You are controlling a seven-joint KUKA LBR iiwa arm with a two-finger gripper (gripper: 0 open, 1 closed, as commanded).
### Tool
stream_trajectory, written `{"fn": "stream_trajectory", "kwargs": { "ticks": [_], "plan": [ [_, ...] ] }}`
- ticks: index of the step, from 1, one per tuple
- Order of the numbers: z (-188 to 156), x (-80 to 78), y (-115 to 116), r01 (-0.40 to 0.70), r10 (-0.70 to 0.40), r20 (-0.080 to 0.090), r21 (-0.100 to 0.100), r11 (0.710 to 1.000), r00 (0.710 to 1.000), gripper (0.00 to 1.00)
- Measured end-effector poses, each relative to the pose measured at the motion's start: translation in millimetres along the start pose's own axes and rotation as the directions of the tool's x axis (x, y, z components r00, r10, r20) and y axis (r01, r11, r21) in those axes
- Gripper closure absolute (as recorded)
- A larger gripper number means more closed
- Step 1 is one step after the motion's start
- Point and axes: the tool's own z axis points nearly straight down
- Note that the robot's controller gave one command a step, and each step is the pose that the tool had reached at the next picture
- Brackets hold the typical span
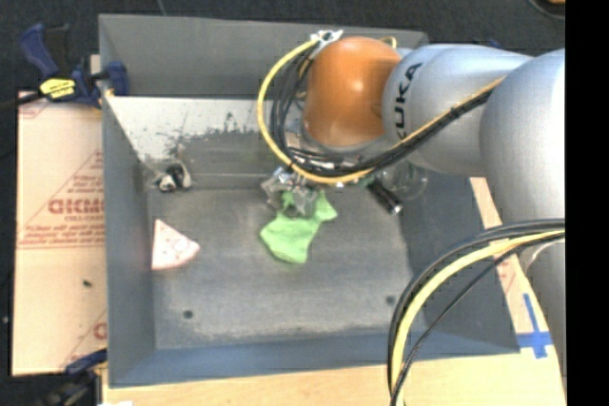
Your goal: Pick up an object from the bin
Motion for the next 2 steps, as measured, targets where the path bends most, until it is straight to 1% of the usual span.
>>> {"fn": "stream_trajectory", "kwargs": {
  "ticks": [2],
  "plan": [
    [-0.2, 0.1, -0.1, -0.007, 0.007, 0.0, -0.002, 1.0, 1.0, 1.0]
  ]
}}
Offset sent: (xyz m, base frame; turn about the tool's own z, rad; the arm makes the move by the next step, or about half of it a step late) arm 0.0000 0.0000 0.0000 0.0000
